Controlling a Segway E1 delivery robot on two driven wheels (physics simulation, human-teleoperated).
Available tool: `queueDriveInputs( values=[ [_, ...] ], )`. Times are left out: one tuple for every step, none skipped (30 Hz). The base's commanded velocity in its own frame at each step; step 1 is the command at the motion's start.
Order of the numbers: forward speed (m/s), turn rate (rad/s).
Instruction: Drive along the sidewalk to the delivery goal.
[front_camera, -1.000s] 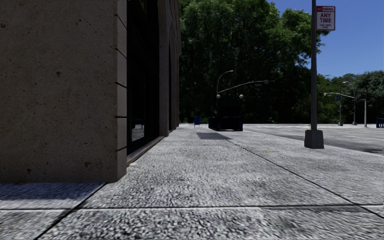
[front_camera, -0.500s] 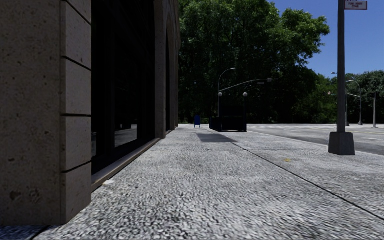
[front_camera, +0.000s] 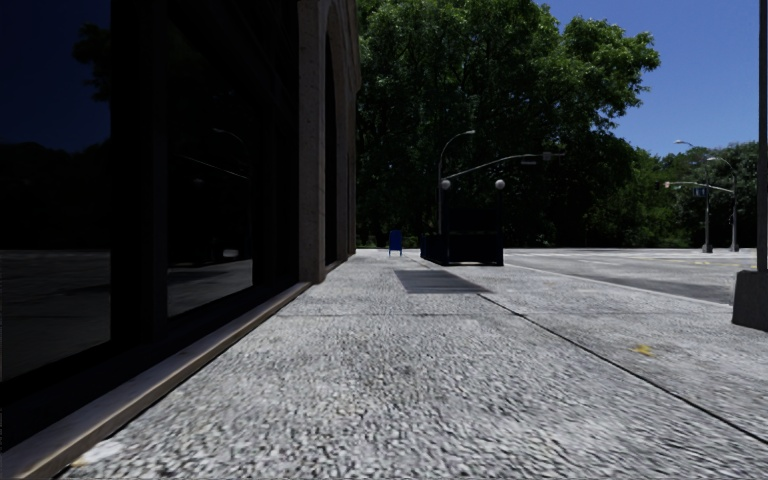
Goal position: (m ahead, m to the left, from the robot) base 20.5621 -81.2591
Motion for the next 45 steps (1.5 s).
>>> queueDriveInputs(
  values=[
    [2.0,0.0],
    [2.0,0.0],
    [2.0,0.0],
    [2.0,0.0],
    [2.0,0.0],
    [2.0,0.0],
    [2.0,0.0],
    [2.0,0.0],
    [2.0,0.0],
    [2.0,0.0],
    [2.0,0.0],
    [2.0,0.0],
    [2.0,0.0],
    [2.0,0.0],
    [2.0,0.0],
    [2.0,0.0],
    [2.0,0.0],
    [2.0,0.0],
    [2.0,0.0],
    [2.0,0.0],
    [2.0,0.0],
    [2.0,0.0],
    [2.0,0.0],
    [2.0,0.0],
    [2.0,0.0],
    [2.0,0.0],
    [2.0,0.0],
    [2.0,0.0],
    [2.0,0.0],
    [2.0,0.0],
    [2.0,0.0],
    [2.0,0.0],
    [2.0,0.0],
    [2.0,0.0],
    [2.0,0.0],
    [2.0,0.0],
    [2.0,0.0],
    [2.0,0.0],
    [2.0,0.0],
    [2.0,0.0],
    [2.0,0.0],
    [2.0,0.0],
    [2.0,0.0],
    [2.0,0.0],
    [2.0,0.0]
  ],
)
